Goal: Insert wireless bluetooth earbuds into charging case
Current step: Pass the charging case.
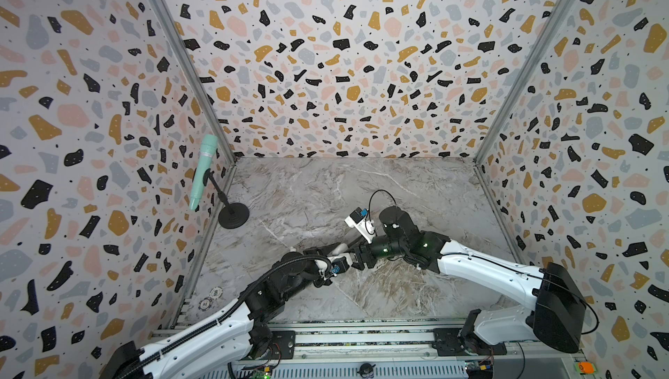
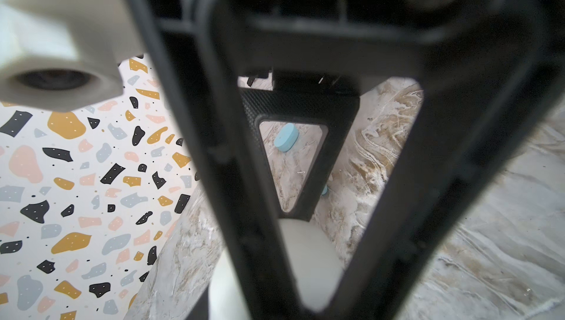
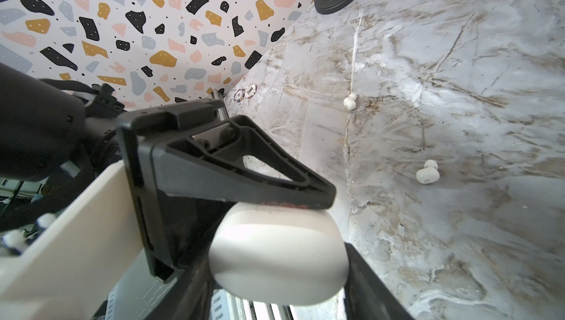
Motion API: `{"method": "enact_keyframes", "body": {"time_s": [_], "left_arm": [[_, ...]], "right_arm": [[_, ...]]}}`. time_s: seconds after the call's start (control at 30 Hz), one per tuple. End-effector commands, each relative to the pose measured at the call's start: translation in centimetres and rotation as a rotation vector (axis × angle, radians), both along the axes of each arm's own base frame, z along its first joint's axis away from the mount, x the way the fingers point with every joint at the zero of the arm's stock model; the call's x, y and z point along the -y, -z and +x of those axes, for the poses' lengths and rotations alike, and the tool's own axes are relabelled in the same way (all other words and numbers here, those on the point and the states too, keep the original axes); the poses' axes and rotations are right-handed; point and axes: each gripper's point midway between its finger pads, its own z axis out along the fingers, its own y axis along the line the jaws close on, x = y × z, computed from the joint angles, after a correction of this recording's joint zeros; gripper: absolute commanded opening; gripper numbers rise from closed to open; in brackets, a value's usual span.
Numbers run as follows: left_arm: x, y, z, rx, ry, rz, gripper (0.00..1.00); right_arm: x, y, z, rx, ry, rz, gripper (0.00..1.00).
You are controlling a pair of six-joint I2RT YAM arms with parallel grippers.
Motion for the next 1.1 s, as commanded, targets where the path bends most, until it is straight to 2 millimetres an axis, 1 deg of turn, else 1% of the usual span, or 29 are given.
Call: {"method": "enact_keyframes", "body": {"time_s": [0.0, 0.03, 0.1, 0.2, 0.33, 0.4, 0.43, 0.5, 0.57, 0.6, 0.63, 0.67, 0.7, 0.73, 0.8, 0.93, 1.0, 1.07], "left_arm": [[0.9, -1.6, -0.3, 0.012, 0.036, -0.053, 0.25], [1.0, -1.7, -0.2, 0.012, 0.034, -0.052, 0.22], [1.1, -2.6, 0.0, 0.037, 0.030, -0.077, 0.15], [1.1, -2.8, 0.1, 0.045, 0.028, -0.075, 0.00], [1.0, -2.8, 0.1, 0.047, 0.025, -0.069, 0.00], [0.9, -2.8, 0.2, 0.050, 0.019, -0.070, 0.00], [0.9, -2.9, 0.3, 0.049, 0.014, -0.072, 0.00], [0.7, -3.2, 0.4, 0.048, -0.001, -0.081, 0.00], [0.5, -3.5, 0.7, 0.036, -0.029, -0.103, 0.00], [0.4, -3.6, 1.0, 0.022, -0.048, -0.114, 0.00], [0.3, -3.6, 1.1, 0.009, -0.058, -0.119, 0.00], [0.5, -3.7, 1.0, 0.001, -0.053, -0.125, 0.00], [0.6, -3.8, 0.9, -0.006, -0.045, -0.133, 0.00], [0.7, -3.1, 0.7, -0.037, -0.036, -0.118, 0.00], [0.8, -3.0, 0.5, -0.080, -0.033, -0.128, 0.00], [1.0, -2.3, -0.7, -0.181, 0.000, -0.136, 0.00], [1.1, -2.3, -1.4, -0.241, 0.017, -0.186, 0.00], [1.4, -2.7, -2.1, -0.287, 0.049, -0.223, 0.00]], "right_arm": [[-0.4, -0.3, -0.6, 0.006, -0.023, 0.019, 0.00], [-0.5, -0.4, -0.6, 0.006, -0.023, 0.020, 0.00], [-0.4, -0.4, -0.5, 0.004, -0.020, 0.018, 0.11], [-0.4, -0.6, -0.6, 0.005, -0.021, 0.019, 0.26], [-0.3, -0.9, -0.4, 0.014, -0.011, 0.015, 0.43], [-0.2, -1.3, -0.3, 0.020, -0.009, 0.019, 0.54], [-0.2, -1.4, -0.4, 0.021, -0.008, 0.020, 0.57], [-0.1, -1.6, -0.4, 0.023, -0.005, 0.022, 0.68], [0.1, -1.9, -0.2, 0.030, 0.006, 0.021, 0.82], [0.2, -2.1, -0.2, 0.036, 0.010, 0.022, 0.85], [0.4, -2.3, 0.0, 0.036, 0.017, 0.024, 0.90], [0.6, -2.6, 0.1, 0.036, 0.021, 0.032, 0.94], [0.7, -2.8, 0.1, 0.036, 0.025, 0.037, 1.00], [1.0, -3.2, 0.2, 0.041, 0.031, 0.043, 0.99], [1.8, -4.1, 1.0, 0.060, 0.063, 0.048, 0.99], [4.6, -7.4, 1.9, 0.122, 0.117, 0.134, 0.99], [5.8, -8.9, 1.8, 0.165, 0.139, 0.187, 0.99], [6.6, -10.1, 1.0, 0.223, 0.134, 0.242, 0.99]]}}
